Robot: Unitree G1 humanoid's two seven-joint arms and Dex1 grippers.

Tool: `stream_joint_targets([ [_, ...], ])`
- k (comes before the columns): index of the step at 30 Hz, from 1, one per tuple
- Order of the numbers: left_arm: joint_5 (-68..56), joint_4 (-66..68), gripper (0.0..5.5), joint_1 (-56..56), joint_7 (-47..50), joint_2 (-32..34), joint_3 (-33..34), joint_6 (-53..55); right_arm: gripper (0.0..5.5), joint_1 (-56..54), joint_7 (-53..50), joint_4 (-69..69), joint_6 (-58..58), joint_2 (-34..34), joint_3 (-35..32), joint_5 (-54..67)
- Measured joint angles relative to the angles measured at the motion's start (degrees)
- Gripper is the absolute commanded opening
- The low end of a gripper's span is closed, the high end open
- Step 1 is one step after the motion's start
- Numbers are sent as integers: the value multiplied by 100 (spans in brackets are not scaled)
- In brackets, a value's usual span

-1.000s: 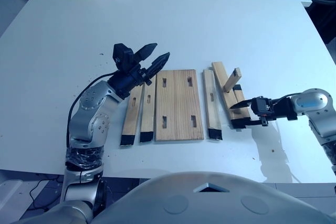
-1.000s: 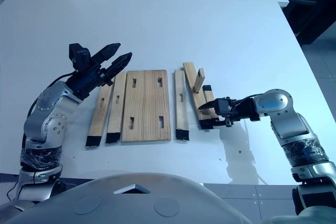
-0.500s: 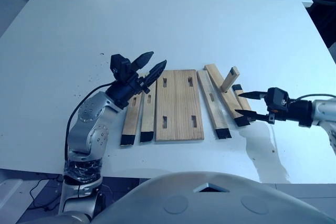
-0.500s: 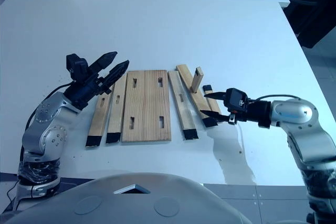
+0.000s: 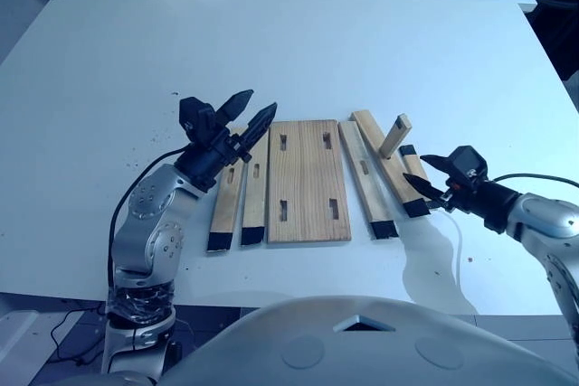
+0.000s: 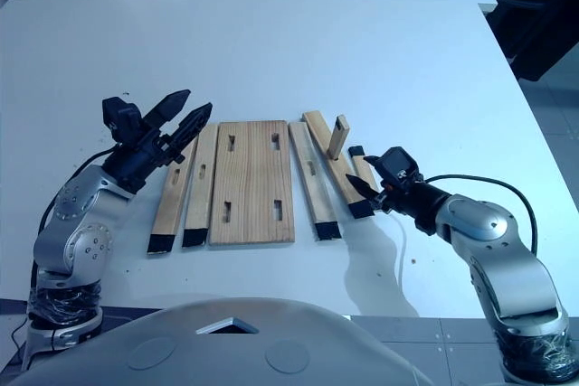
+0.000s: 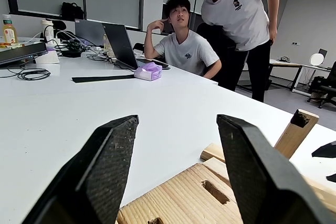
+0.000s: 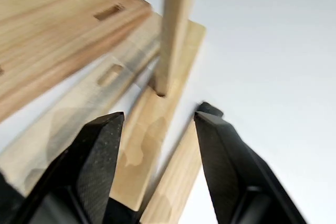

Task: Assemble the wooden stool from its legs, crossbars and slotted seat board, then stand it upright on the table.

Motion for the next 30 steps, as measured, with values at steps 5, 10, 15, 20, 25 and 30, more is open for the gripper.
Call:
stream_joint_targets([
  [5, 32, 3, 277, -6, 32, -7, 0, 0, 248, -16, -171, -23, 150, 59, 62, -49],
  [10, 38, 25, 277, -79, 70, -14, 1, 0, 248, -72, -226, 36, 170, 128, 110, -90],
  [15, 38, 27, 277, -78, 69, -13, 0, 0, 248, -56, -275, 213, 165, 230, 243, -117],
  [20, 39, 34, 277, -78, 70, -17, -9, 0, 248, -13, -272, 213, 125, 234, 361, -155],
  [25, 39, 35, 277, -78, 71, -21, -55, 1, 290, 85, -333, 242, 71, 323, 522, -296],
  [30, 39, 37, 277, -83, 70, -20, -63, 3, 320, 152, -449, 305, -19, 450, 677, -453],
])
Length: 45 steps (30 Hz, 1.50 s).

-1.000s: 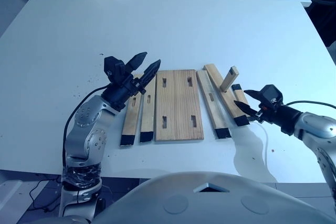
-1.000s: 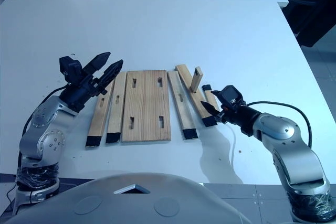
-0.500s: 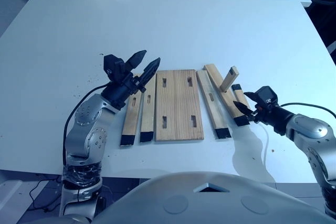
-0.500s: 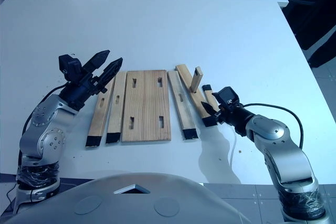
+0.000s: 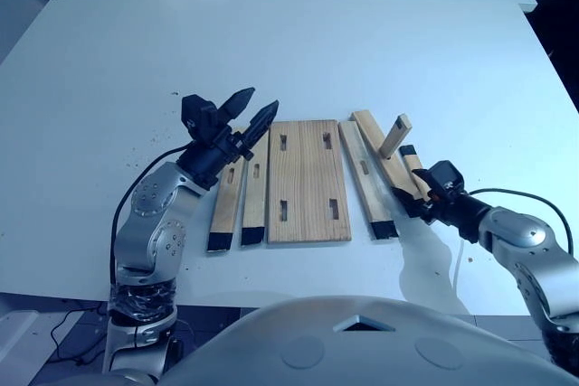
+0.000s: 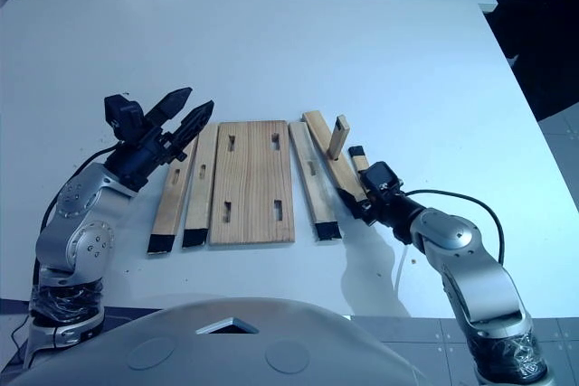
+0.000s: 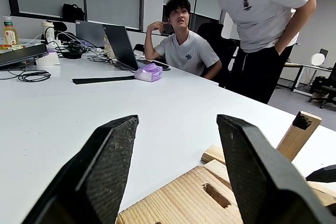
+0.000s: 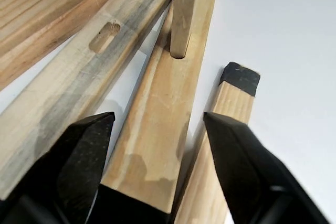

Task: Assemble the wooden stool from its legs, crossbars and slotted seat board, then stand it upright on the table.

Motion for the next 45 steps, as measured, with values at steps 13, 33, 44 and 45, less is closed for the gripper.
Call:
stream_joint_targets([
  [13, 0, 29, 277, -102, -5, 2, -59, 41, 298, 47, -41, 391, -389, 209, 109, -206],
  [33, 45, 126, 277, -138, -24, -10, -163, 7, 206, -125, -94, 710, -522, 459, 71, -285],
  [44, 42, 224, 277, -234, 43, -31, -110, 3, 206, -1228, -139, 612, -348, 876, -420, 255],
  [45, 42, 245, 277, -251, 85, -51, -103, 26, 206, -1305, -121, 621, -335, 879, -441, 307],
])
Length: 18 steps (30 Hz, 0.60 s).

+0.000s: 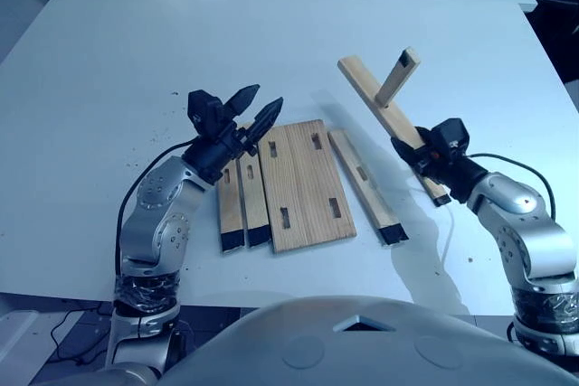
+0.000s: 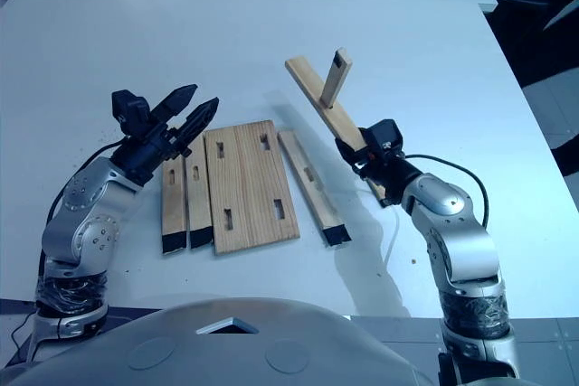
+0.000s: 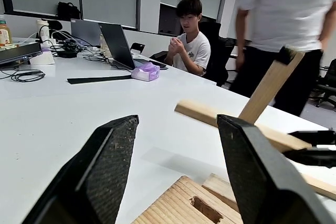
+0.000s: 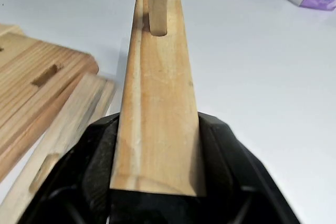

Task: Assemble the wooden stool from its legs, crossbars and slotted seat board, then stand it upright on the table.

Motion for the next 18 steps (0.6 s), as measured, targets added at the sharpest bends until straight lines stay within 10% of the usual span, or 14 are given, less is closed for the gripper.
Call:
stream_joint_targets([
  [18, -1684, -248, 372, -817, 34, 219, 614, 1161, 206, -1690, 1340, 789, -94, -165, -710, 1488],
])
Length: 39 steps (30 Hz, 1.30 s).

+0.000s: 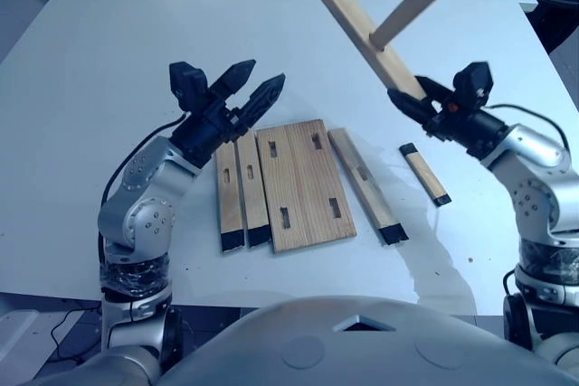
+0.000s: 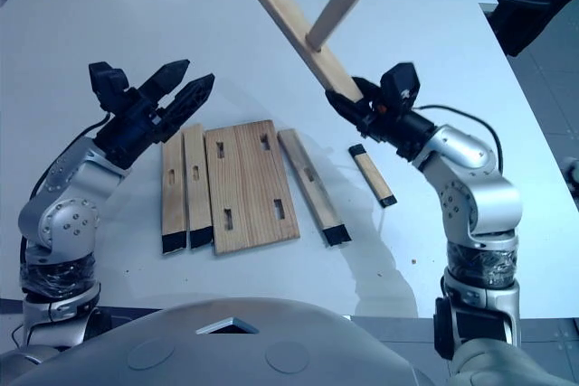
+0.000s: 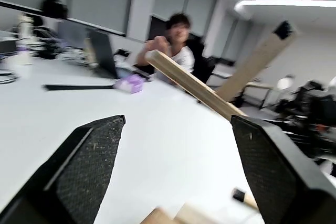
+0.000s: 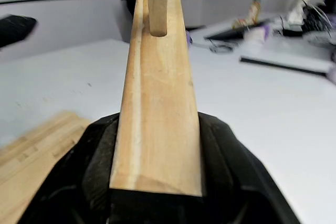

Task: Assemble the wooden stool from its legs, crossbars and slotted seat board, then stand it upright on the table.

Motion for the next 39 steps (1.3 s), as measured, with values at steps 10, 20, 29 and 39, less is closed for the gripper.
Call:
stream_joint_targets([
  [10, -1444, 392, 372, -877, -350, 247, 223, 929, 206, -1144, 921, 96, 629, -411, -325, 1643],
  [20, -2457, 299, 372, -1336, -971, 442, 229, 1350, 206, -1337, 1693, 72, 1228, -928, -202, 2510],
  [29, -2725, 183, 372, -1703, -1033, 321, 194, 1241, 206, -1344, 2208, 128, 1463, -1033, 26, 2827],
  [39, -2677, 105, 346, -1718, -1233, 447, -74, 1287, 206, -1451, 2521, 194, 1512, -1170, 256, 2895],
])
